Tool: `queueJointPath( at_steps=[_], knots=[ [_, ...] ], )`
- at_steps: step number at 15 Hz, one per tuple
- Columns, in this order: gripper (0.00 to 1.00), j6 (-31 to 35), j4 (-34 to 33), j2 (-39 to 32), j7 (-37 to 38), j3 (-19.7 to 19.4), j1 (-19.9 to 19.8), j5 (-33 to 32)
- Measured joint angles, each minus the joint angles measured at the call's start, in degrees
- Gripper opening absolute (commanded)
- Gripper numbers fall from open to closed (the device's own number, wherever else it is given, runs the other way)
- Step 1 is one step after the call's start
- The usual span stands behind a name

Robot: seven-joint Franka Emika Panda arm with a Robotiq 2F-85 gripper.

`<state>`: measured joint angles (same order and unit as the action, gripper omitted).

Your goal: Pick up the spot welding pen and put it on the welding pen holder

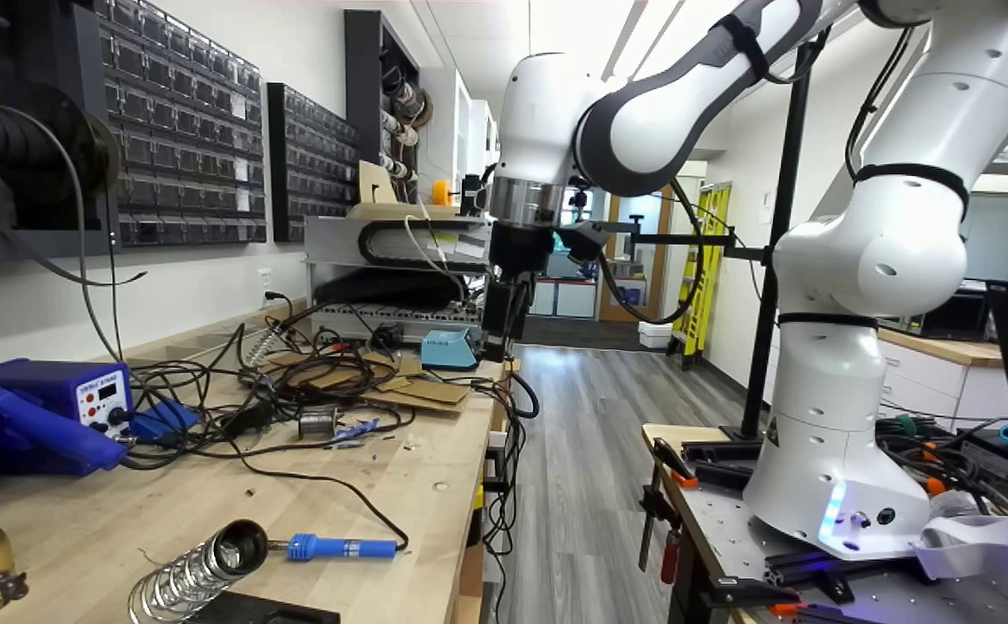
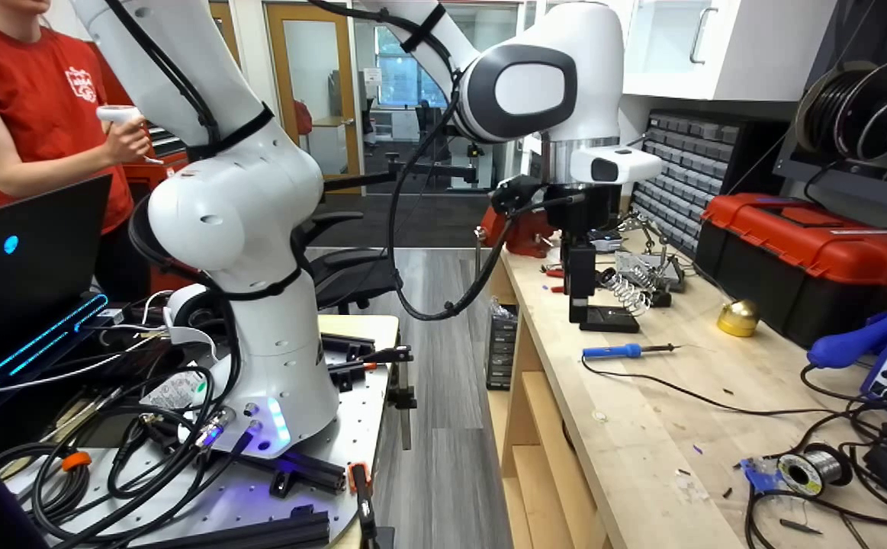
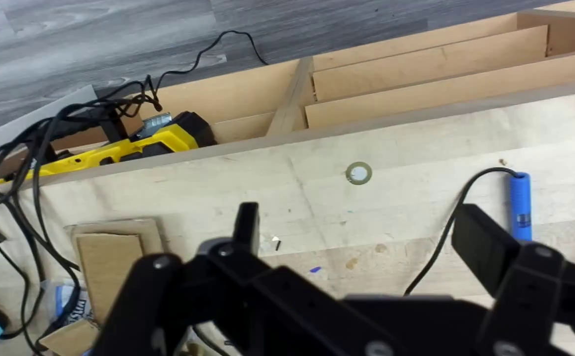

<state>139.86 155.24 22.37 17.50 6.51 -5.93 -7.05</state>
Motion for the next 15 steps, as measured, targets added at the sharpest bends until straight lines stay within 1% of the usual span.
queueJointPath(
  at_steps=[3,6,15],
  knots=[
    [1.00,3.6,-2.3,-5.8,1.9,1.5,1.5,0.1],
    [1.00,5.3,-4.9,-11.1,3.0,2.3,2.9,0.1],
    [1.00,5.3,-5.0,-11.1,2.9,1.9,2.9,0.0]
  ],
)
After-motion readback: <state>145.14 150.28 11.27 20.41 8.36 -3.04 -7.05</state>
